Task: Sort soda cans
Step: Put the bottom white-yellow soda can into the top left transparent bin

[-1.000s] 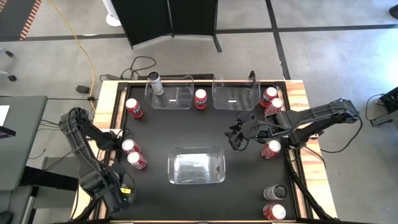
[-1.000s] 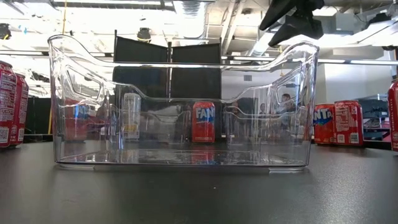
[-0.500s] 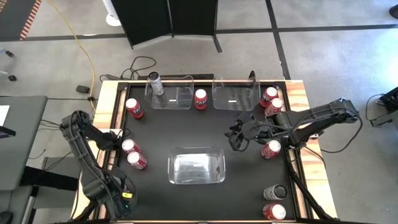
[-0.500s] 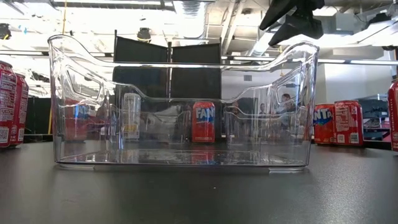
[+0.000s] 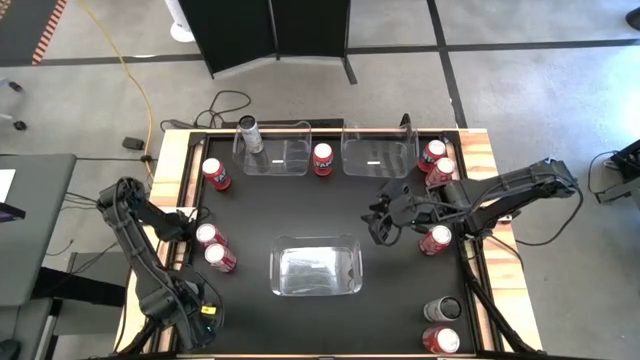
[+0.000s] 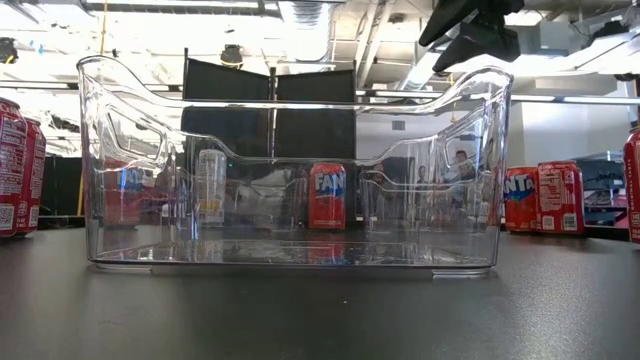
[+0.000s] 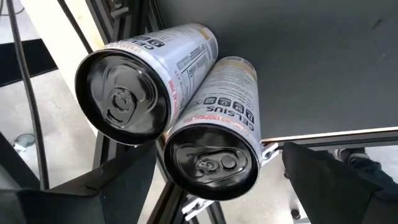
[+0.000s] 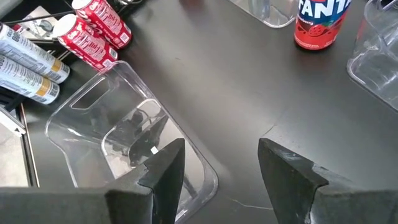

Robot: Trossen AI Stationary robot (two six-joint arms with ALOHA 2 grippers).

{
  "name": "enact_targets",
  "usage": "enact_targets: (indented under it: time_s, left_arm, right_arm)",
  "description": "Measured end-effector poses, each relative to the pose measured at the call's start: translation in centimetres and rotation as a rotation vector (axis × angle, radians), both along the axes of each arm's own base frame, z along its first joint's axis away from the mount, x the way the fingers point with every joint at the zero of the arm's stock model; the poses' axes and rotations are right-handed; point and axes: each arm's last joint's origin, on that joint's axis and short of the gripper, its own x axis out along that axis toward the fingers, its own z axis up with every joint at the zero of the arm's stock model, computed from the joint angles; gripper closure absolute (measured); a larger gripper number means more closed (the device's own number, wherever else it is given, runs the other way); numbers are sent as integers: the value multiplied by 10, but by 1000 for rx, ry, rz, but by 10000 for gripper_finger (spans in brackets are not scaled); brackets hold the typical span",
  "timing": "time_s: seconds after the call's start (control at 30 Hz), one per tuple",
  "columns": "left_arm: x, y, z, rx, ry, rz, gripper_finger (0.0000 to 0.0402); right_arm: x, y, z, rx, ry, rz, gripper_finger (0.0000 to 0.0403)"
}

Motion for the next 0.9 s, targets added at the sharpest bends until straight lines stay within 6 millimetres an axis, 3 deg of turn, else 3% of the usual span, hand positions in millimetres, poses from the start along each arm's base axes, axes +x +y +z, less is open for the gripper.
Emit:
enact_targets:
  time_s: [0.37,0.67,0.9]
  left_arm:
    - [1,-4,-4,0,11,-4,57]
    - [-3,-12,-32,-38,-1,-40,58]
    - [-2,-10,-35,-22,-1,-33,60]
  right_arm:
    - [0,0,0,-4,1,4,182]
    - [-1,5,0,-5,2,26,182]
    - [-1,7,0,-2,3,37,182]
